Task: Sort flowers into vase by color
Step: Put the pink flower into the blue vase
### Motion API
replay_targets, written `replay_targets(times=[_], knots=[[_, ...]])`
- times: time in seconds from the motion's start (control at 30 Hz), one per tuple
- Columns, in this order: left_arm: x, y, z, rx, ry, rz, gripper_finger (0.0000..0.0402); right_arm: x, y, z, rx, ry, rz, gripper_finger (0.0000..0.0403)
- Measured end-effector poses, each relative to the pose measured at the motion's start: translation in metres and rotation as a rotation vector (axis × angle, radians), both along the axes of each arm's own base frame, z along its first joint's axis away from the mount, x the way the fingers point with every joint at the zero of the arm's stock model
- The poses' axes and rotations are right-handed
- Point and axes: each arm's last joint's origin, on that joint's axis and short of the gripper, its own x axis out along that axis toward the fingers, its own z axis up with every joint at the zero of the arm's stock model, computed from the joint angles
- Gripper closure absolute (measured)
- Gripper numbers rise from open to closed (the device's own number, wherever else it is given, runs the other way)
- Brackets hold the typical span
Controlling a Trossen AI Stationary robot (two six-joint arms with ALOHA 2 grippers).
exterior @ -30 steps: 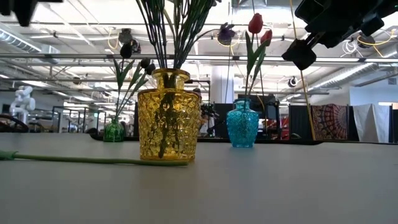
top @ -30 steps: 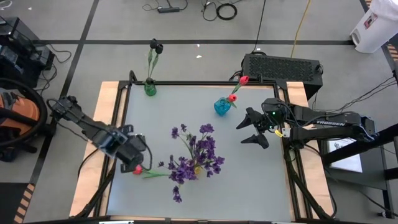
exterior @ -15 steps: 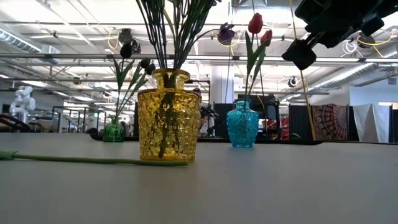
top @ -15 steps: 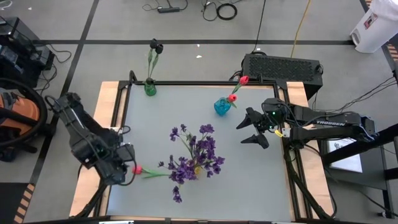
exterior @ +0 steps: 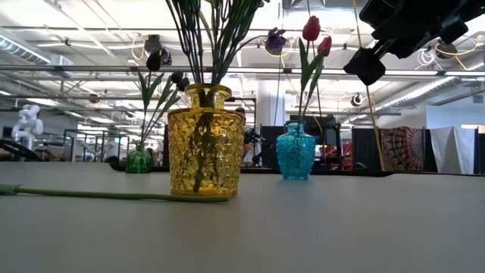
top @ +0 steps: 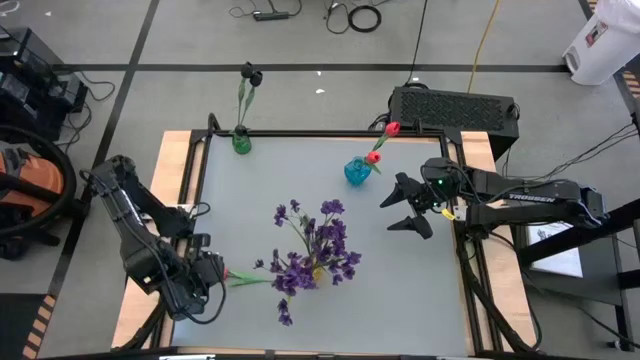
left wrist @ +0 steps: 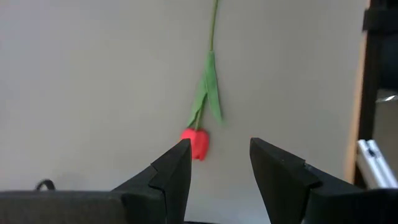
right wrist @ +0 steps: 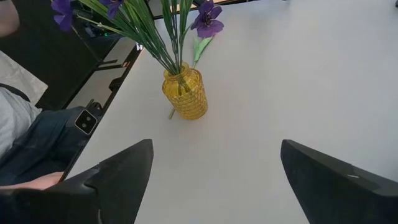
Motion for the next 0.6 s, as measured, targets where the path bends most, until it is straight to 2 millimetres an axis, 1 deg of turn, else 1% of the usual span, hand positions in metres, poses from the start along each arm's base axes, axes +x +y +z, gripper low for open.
replay_targets(times=[0.2,0.6], knots=[[0.005,-0.004,-0.014,0.084,0.001,-0.04,0.023,0.0,0.0,0.0,0.0,0.0,0.0,0.0057],[-0.001,0.004,-0.055,0.192,0.081,-0.041,0.023,0.0,0.0,0.0,0.0,0.0,0.0,0.0057]])
